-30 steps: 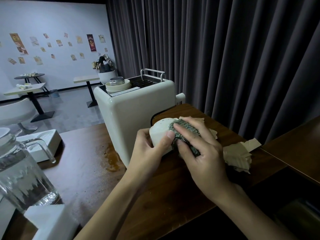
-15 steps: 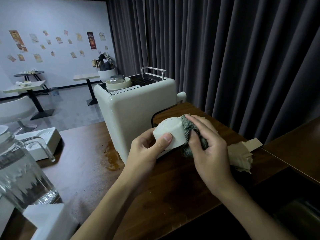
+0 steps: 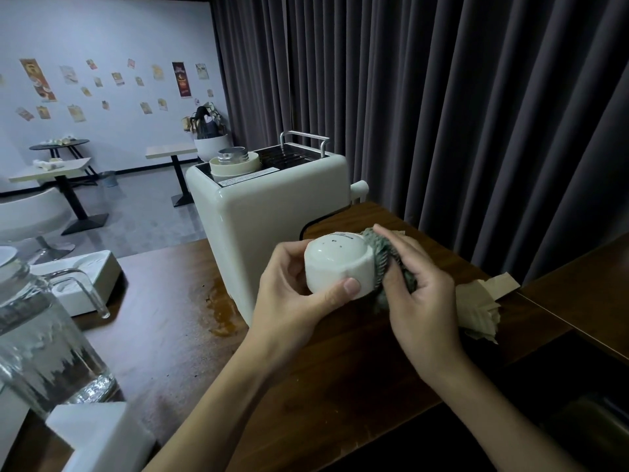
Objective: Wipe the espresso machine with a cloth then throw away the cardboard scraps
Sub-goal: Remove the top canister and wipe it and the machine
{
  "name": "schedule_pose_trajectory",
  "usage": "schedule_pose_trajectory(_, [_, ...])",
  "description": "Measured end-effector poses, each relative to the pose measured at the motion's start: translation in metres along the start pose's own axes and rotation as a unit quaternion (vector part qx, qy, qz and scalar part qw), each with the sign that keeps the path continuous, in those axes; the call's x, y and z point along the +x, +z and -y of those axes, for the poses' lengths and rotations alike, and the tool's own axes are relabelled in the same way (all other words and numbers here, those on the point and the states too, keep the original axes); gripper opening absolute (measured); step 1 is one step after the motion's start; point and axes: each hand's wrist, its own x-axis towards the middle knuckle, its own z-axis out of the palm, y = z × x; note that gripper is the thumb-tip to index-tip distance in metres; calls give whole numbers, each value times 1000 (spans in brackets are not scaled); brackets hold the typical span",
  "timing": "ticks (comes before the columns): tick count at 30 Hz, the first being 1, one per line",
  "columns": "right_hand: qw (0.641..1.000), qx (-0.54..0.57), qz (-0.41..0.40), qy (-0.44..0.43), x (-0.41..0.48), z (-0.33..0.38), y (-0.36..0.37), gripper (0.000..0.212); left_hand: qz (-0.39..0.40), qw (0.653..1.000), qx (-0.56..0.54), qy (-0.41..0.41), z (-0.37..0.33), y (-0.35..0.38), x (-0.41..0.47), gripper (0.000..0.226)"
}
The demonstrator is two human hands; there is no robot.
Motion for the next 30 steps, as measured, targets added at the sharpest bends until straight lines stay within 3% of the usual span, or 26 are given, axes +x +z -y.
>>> schedule_pose_trajectory(6, [999,-27,-18,-43,-4,1,2,36,32,999,22,16,-8,0,2,50])
schedule_pose_trajectory(14, [994,-55,-28,-94,-7,6,4,37,-34,999,23,30,-2,11,-6,81])
schedule_pose_trajectory(20, [1000,18,-9,14,2,1,-4,36,22,999,-31,-5,-3,-1,-4,80])
schedule_pose_trajectory(26, [999,-14,36,33,-5,0,6,42,-15,998,-55,-11,3,1,1,57])
schedule_pose_trajectory(30, [998,-39,40,22,-7,-2,7,47,37,999,-8,14,-3,-1,2,46])
